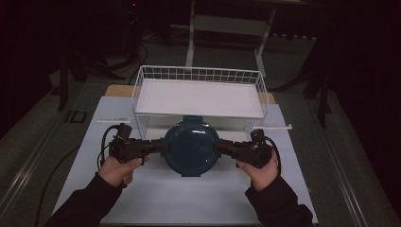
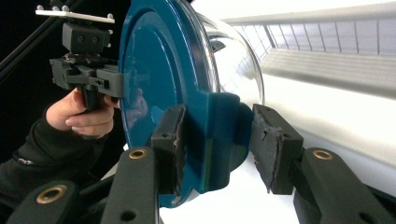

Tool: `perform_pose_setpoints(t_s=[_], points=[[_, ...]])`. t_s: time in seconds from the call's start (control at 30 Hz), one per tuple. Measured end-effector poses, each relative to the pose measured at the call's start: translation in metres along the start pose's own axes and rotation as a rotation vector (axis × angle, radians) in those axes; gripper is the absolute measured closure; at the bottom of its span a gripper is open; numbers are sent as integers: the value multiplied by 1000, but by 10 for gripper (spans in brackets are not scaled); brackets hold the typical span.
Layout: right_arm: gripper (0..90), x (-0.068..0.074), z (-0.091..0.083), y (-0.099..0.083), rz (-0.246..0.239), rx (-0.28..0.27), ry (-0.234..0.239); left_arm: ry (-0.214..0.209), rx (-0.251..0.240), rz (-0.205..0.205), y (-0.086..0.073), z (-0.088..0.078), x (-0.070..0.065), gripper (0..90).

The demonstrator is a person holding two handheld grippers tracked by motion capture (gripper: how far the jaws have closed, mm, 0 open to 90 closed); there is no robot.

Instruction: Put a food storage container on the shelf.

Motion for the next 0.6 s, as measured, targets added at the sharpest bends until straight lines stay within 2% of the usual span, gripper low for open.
perform_pose_setpoints(t_s=[0.13,0.6], points=[[562,-1,-4,16,-1,-12,-2,-4,-16,-7,14,-1,0,570],[563,-14,-12,70,12,-61,1,15,-48,11,74,-1,3,568]])
Point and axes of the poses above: each handheld gripper's, and its own axes: z roughly forward along the jaws, y roughly out of its top, x roughly to its left, the point moved 6 cm from there along z, roughly forward along the jaws, and after that the axes turned 7 degrees about x, right-handed, at the moved point
